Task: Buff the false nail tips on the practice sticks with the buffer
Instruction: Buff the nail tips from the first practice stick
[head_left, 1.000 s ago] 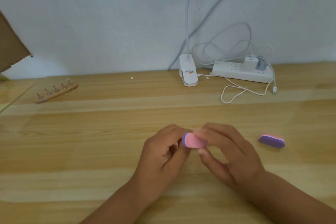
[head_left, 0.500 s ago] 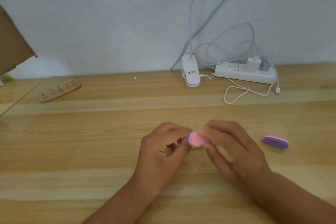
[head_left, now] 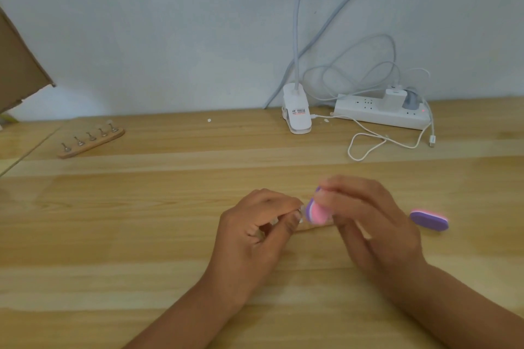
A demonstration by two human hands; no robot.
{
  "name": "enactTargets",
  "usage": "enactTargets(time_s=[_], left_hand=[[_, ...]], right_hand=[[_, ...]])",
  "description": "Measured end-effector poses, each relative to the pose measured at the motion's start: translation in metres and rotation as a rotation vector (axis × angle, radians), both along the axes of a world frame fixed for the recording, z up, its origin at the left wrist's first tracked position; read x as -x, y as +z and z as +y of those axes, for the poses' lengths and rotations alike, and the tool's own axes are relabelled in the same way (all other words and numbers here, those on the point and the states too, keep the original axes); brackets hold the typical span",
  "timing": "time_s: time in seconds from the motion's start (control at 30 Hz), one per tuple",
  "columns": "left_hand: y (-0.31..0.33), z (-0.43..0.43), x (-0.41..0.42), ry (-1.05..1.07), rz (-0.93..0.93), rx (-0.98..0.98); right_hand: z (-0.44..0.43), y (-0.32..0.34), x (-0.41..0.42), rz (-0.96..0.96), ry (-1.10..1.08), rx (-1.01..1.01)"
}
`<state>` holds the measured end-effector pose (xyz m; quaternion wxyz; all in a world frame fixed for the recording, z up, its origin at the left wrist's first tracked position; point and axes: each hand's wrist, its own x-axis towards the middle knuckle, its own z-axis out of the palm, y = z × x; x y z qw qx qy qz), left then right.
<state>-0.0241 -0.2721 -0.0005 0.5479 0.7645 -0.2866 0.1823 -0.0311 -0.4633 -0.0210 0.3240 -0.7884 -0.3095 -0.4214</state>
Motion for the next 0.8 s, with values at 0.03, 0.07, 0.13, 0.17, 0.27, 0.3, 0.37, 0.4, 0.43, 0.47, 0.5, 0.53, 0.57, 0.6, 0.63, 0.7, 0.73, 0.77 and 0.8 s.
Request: enactTargets(time_s=[0.03, 0.07, 0.13, 0.17, 0.27, 0.3, 0.37, 0.4, 0.43, 0.47, 0.5, 0.53, 0.57, 0.6, 0.63, 0.7, 0.73, 0.77, 0.8], left_hand=[[0.0000, -0.0006, -0.0003, 0.001, -0.005, 0.002], [-0.0007, -0.0006, -0.0007, 0.003, -0.006, 0.001], [-0.0022, -0.0003, -0.0011, 0.018, 0.007, -0.009], [-0.0026, -0.0001, -0.0011, 0.021, 0.014, -0.011], [-0.0023, -0.0003, -0.0005, 0.002, 0.030, 0.008], [-0.0022, 0.0000, -0.0006, -0.002, 0.035, 0.014], [-0.0030, 0.0010, -0.0003, -0.009, 0.063, 0.020], [-0.0033, 0.0013, 0.0000, -0.013, 0.075, 0.022], [-0.0032, 0.0013, 0.0005, -0.017, 0.081, 0.018], [-0.0026, 0.0007, 0.0011, -0.023, 0.083, 0.010], [-0.0019, 0.0001, 0.0015, -0.029, 0.082, 0.005], [-0.0014, -0.0004, 0.0017, -0.033, 0.082, 0.008], [-0.0010, -0.0002, 0.0017, -0.035, 0.086, 0.017], [-0.0010, 0.0000, 0.0018, -0.037, 0.095, 0.026], [-0.0012, 0.0004, 0.0020, -0.039, 0.106, 0.034], [-0.0011, 0.0002, 0.0029, -0.053, 0.126, 0.046], [-0.0004, -0.0001, 0.0036, -0.065, 0.131, 0.047], [0.0005, -0.0003, 0.0039, -0.077, 0.129, 0.045], [0.0010, -0.0004, 0.0039, -0.083, 0.125, 0.043]], right_hand=[[0.0020, -0.0013, 0.0017, -0.018, 0.020, 0.038], [0.0023, -0.0016, 0.0018, -0.015, 0.024, 0.059], [-0.0004, 0.0012, -0.0006, 0.027, -0.018, 0.034], [-0.0005, 0.0025, -0.0011, 0.034, -0.035, 0.010], [0.0048, 0.0008, 0.0038, -0.040, -0.008, 0.059], [0.0061, -0.0003, 0.0038, -0.049, -0.013, 0.088], [0.0027, 0.0007, -0.0004, 0.001, -0.073, 0.066], [0.0009, 0.0018, -0.0019, 0.029, -0.102, 0.028], [0.0003, 0.0025, -0.0020, 0.039, -0.105, -0.002], [0.0014, 0.0021, -0.0003, 0.025, -0.081, -0.006], [0.0035, 0.0006, 0.0024, -0.001, -0.044, 0.015], [0.0059, -0.0011, 0.0046, -0.020, -0.013, 0.048], [0.0065, -0.0019, 0.0043, -0.021, -0.001, 0.073], [0.0046, -0.0012, 0.0019, -0.007, -0.012, 0.072], [0.0020, 0.0004, -0.0011, 0.012, -0.039, 0.046], [0.0004, 0.0023, -0.0040, 0.030, -0.055, -0.014], [0.0013, 0.0020, -0.0030, 0.028, -0.024, -0.017], [0.0035, 0.0007, -0.0013, 0.024, 0.022, -0.003], [0.0048, -0.0010, -0.0001, 0.024, 0.061, 0.012]])
